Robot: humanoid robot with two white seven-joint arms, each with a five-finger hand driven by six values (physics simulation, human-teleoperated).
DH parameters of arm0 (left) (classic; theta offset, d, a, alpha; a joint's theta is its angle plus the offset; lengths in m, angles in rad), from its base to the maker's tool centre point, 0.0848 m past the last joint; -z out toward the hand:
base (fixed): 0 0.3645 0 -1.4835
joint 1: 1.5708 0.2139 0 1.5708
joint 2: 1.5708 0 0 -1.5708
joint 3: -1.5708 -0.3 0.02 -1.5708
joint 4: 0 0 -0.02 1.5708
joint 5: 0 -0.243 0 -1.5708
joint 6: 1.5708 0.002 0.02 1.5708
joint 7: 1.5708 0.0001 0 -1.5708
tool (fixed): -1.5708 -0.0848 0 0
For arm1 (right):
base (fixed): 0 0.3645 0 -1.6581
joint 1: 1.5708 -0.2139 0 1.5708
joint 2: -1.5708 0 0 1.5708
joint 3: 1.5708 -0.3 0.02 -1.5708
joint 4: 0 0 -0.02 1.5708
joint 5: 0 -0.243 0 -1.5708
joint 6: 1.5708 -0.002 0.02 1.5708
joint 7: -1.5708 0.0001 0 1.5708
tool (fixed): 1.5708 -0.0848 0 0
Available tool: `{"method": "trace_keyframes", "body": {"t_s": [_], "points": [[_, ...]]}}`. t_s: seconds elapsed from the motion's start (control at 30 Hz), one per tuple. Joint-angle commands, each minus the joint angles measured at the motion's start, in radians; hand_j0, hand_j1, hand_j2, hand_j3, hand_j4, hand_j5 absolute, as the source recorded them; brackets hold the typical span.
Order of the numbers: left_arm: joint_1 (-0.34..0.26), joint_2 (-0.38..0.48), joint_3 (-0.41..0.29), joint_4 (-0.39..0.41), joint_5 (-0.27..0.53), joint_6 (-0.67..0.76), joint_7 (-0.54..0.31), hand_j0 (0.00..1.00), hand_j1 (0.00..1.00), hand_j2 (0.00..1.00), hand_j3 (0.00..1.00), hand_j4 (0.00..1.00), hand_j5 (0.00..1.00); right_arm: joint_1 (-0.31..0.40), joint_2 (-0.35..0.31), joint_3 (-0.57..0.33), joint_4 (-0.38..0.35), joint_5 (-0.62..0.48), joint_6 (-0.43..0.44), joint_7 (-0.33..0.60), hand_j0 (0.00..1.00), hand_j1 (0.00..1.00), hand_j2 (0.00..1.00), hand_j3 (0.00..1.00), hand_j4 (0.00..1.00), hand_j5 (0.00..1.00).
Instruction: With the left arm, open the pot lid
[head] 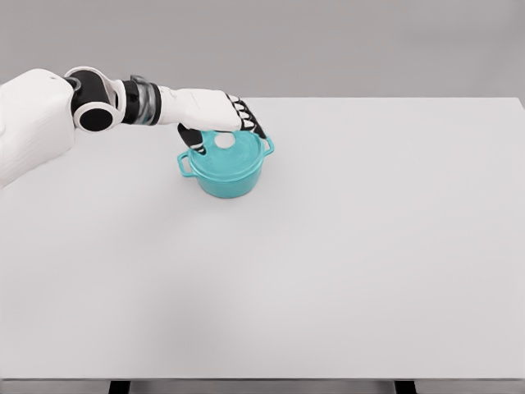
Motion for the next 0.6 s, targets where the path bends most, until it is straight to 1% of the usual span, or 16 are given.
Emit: {"method": "trace_keyframes", "body": {"t_s": [0.0,0.17,0.23,0.57], "points": [[-0.002,-0.002,-0.001,0.002,-0.001,0.001,0.000,0.81,0.81,0.81,0.81,0.81,0.81,0.000,0.000,0.000,0.000,0.000,0.000,0.000,1.00,1.00,1.00,1.00,1.00,1.00],[0.000,-0.008,-0.005,0.005,-0.003,0.001,0.000,0.80,0.80,0.80,0.80,0.80,0.80,0.000,0.000,0.000,0.000,0.000,0.000,0.000,1.00,1.00,1.00,1.00,1.00,1.00],[0.000,-0.015,-0.005,0.025,-0.003,0.001,0.000,0.80,0.80,0.80,0.80,0.80,0.80,0.000,0.000,0.000,-0.001,0.000,0.000,0.000,1.00,1.00,1.00,1.00,1.00,1.00],[0.000,-0.016,-0.005,0.031,-0.004,0.001,-0.001,0.80,0.80,0.80,0.80,0.80,0.80,0.000,0.000,0.000,0.000,0.000,0.000,0.000,1.00,1.00,1.00,1.00,1.00,1.00]]}}
